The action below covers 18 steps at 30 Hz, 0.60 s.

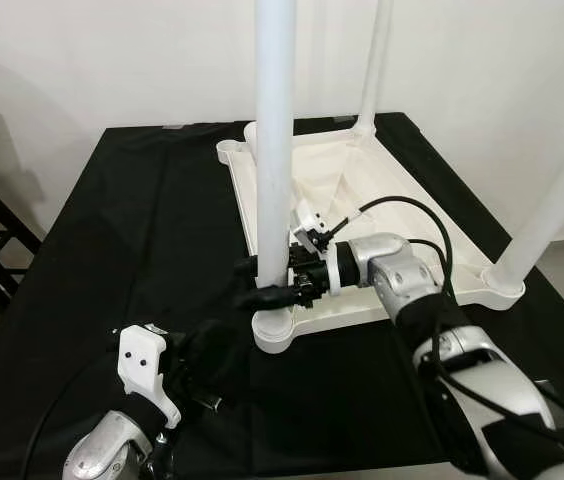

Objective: Building children table

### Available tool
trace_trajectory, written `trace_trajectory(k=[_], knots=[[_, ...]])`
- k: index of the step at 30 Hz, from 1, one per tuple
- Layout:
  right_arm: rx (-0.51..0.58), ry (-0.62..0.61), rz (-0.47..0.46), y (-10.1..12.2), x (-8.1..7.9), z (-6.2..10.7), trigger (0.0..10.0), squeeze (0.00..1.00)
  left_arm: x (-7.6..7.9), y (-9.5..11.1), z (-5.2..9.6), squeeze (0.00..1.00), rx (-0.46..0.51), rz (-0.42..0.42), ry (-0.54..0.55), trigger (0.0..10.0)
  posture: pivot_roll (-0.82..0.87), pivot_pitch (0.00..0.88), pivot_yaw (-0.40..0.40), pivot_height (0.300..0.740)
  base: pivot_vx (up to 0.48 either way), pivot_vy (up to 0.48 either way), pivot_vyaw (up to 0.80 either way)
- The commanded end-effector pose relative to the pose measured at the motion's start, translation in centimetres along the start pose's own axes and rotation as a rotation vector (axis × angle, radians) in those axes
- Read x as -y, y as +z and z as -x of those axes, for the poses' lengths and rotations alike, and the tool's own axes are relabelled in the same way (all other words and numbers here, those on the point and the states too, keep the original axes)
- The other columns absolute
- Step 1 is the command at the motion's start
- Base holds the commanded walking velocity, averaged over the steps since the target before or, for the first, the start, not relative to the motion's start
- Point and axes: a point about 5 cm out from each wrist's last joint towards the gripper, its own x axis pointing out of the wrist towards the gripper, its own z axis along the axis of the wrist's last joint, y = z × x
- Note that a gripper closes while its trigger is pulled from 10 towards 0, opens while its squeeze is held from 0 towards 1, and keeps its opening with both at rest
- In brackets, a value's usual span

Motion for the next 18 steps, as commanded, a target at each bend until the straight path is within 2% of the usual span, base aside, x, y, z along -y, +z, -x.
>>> trace_trajectory(k=[1,5,6,7,8,10,11,12,13,14,15,16,17,18], knots=[[-0.029,0.047,-0.031,-1.0,-0.3,-0.3,0.0,0.0,0.0,-0.3,0.2,0.0,-0.019,-0.014,0.001,10.0,0.06,0.06,0.015,0.74,0.0,0.0,0.0],[-0.046,-0.001,-0.02,-1.5,-0.1,0.1,0.0,0.0,0.0,-0.3,0.1,0.0,-0.018,-0.012,-0.001,10.0,0.05,0.066,0.017,0.74,0.0,0.0,0.0],[-0.068,-0.091,-0.012,-2.1,0.1,0.3,0.0,0.0,0.1,-0.3,0.2,0.0,-0.016,-0.011,-0.001,10.0,0.04,0.074,0.011,0.74,0.0,0.0,0.0],[-0.068,-0.091,-0.012,-2.1,0.1,0.3,0.0,0.0,0.1,-0.3,0.2,0.0,-0.016,-0.011,-0.001,10.0,0.04,0.074,0.011,0.74,0.0,0.0,0.0],[-0.083,-0.154,-0.006,-2.5,0.2,0.4,0.0,0.0,0.1,-0.2,0.2,0.0,-0.015,-0.009,-0.002,10.0,0.04,0.075,0.01,0.74,0.0,0.0,0.0],[-0.131,-0.279,-0.017,-4.3,-0.1,0.1,0.0,0.0,0.2,-0.2,0.4,0.0,-0.014,-0.008,-0.002,10.0,0.04,0.081,-0.001,0.74,0.0,0.0,0.0],[-0.131,-0.279,-0.017,-4.3,-0.1,0.1,0.0,0.0,0.2,-0.2,0.4,0.0,-0.014,-0.008,-0.002,10.0,0.04,0.081,-0.001,0.74,0.0,0.0,0.0],[0.015,-0.673,-0.085,-5.0,0.0,-1.1,0.0,0.0,0.2,-0.1,0.5,0.0,-0.013,-0.008,-0.001,10.0,0.04,0.091,-0.006,0.74,0.0,0.0,0.0],[0.015,-0.673,-0.085,-5.0,0.0,-1.1,0.0,0.0,0.2,-0.1,0.5,0.0,-0.013,-0.008,-0.001,10.0,0.04,0.091,-0.006,0.74,0.0,0.0,0.0],[0.072,-0.825,-0.208,-6.6,-2.1,-2.2,0.0,0.0,0.2,0.0,0.6,0.0,-0.011,-0.008,0.0,10.0,0.04,0.105,0.006,0.74,0.0,0.0,0.0],[0.072,-0.825,-0.208,-6.6,-2.1,-2.2,0.0,0.0,0.2,0.0,0.6,0.0,-0.011,-0.008,0.0,10.0,0.04,0.105,0.006,0.74,0.0,0.0,0.0],[0.116,-0.921,-0.3,-7.5,-4.3,-2.8,0.0,0.0,0.1,0.1,0.6,0.0,-0.01,-0.007,0.001,10.0,0.04,0.105,0.006,0.74,0.0,0.0,0.0],[0.098,-0.928,-0.257,-7.5,-5.6,-3.1,0.0,0.0,0.1,0.1,0.6,0.0,-0.009,-0.006,0.002,10.0,-0.01,0.099,0.024,0.74,0.0,0.0,0.0],[0.098,-0.928,-0.257,-7.5,-5.6,-3.1,0.0,0.0,0.1,0.1,0.6,0.0,-0.009,-0.006,0.002,10.0,-0.01,0.099,0.024,0.74,0.0,0.0,0.0]])
